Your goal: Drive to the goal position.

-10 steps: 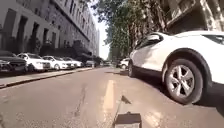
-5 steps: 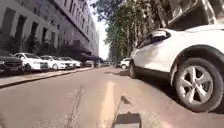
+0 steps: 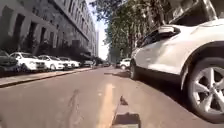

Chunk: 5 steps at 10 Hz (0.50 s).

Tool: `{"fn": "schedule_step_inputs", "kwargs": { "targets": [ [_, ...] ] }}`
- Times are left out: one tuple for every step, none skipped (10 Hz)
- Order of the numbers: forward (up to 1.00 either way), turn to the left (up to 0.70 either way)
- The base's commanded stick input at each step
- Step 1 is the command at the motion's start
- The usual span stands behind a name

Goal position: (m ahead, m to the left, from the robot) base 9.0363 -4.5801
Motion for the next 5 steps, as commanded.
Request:
{"fn": "schedule_step_inputs", "kwargs": {
  "targets": [
    [0.70, 0.14],
    [0.70, 0.14],
    [0.70, 0.12],
    [0.70, 0.02],
    [0.70, 0.00]
  ]
}}
